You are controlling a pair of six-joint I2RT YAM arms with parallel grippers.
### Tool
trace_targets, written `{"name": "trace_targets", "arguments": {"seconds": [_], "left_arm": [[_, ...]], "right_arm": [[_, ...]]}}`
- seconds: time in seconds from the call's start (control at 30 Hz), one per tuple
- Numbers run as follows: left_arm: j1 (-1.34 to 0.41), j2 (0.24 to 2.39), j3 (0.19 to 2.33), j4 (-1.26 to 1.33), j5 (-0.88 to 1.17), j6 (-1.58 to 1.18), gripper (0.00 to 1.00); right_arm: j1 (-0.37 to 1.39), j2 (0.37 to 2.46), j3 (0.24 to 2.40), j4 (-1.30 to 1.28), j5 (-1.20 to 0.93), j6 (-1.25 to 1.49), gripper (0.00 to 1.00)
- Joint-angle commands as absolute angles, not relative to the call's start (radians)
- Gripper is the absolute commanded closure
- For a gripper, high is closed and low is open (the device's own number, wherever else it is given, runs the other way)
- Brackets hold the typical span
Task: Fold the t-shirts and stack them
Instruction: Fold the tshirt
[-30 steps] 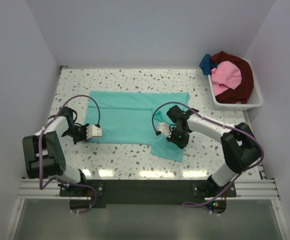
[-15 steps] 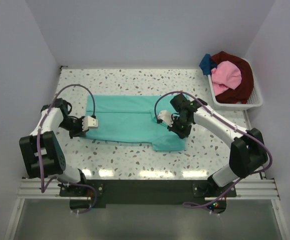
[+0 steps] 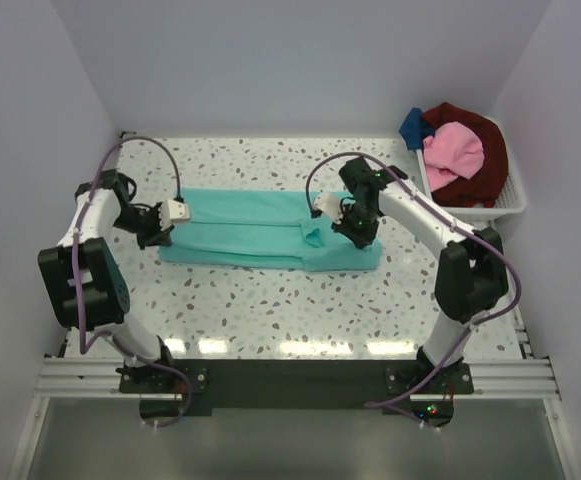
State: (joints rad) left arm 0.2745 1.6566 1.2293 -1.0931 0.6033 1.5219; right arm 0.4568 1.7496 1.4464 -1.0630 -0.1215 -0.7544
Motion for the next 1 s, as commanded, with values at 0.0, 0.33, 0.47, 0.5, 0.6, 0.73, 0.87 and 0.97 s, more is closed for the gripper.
{"name": "trace_targets", "arguments": {"seconds": [0.0, 0.33, 0.47, 0.5, 0.6, 0.73, 0.87, 0.97], "left_arm": [[0.282, 1.698, 1.313, -1.109, 0.66, 1.474, 1.0], [0.284, 1.802, 1.446, -1.074, 0.666, 1.413, 1.0], [0.282, 1.85, 1.48, -1.051, 0.666, 1.39, 1.0], [0.284, 1.856, 1.486, -1.039, 0.67, 1.379, 1.0], [0.282, 1.884, 1.519, -1.028, 0.689, 1.352, 1.0], [0.282, 1.917, 1.562, -1.023, 0.703, 1.325, 1.0], [0.282, 1.951, 1.585, -1.016, 0.693, 1.324, 1.0], [0.282, 1.973, 1.595, -1.011, 0.687, 1.321, 1.0]], "right_arm": [[0.436, 1.788, 1.551, -1.111, -0.115, -0.798, 1.0], [0.416, 1.885, 1.686, -1.141, -0.112, -0.831, 1.0], [0.408, 1.928, 1.707, -1.135, -0.106, -0.841, 1.0], [0.403, 1.934, 1.713, -1.134, -0.104, -0.841, 1.0], [0.397, 1.957, 1.733, -1.138, -0.098, -0.841, 1.0], [0.39, 1.971, 1.767, -1.146, -0.095, -0.844, 1.0], [0.388, 2.0, 1.808, -1.167, -0.097, -0.847, 1.0], [0.385, 2.028, 1.839, -1.172, -0.092, -0.848, 1.0]]}}
